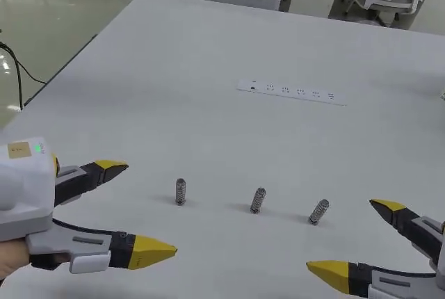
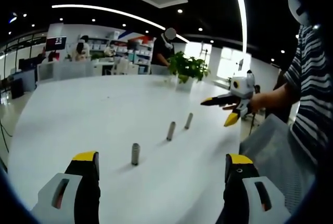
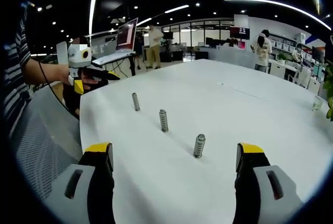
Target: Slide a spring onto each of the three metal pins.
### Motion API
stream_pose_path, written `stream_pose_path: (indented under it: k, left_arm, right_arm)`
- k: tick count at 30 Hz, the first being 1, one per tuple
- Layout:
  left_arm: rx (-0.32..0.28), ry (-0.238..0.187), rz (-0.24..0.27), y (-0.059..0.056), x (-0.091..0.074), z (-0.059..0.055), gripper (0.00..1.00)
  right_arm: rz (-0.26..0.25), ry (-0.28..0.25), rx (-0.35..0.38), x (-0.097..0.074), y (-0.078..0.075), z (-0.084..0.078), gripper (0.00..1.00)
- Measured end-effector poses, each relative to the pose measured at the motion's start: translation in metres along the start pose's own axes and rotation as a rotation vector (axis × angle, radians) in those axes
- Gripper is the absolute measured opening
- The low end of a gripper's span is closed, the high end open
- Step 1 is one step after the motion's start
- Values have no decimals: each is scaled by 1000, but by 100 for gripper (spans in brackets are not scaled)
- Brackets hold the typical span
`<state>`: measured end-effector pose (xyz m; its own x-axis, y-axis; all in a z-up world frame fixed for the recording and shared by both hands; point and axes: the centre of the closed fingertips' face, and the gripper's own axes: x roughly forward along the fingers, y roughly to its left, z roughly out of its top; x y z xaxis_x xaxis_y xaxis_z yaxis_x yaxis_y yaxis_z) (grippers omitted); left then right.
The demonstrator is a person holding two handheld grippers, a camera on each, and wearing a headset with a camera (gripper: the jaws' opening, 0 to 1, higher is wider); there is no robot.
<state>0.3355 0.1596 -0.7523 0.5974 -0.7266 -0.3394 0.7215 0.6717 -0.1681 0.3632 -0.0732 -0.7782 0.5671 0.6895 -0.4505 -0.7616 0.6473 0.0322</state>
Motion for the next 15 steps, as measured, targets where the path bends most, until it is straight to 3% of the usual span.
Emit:
stream_pose_path:
  k: [15]
  left_arm:
    - [4, -6, 0, 1, 0, 4, 98]
  right_arm:
    - [-4, 1, 5, -1, 1, -1, 98]
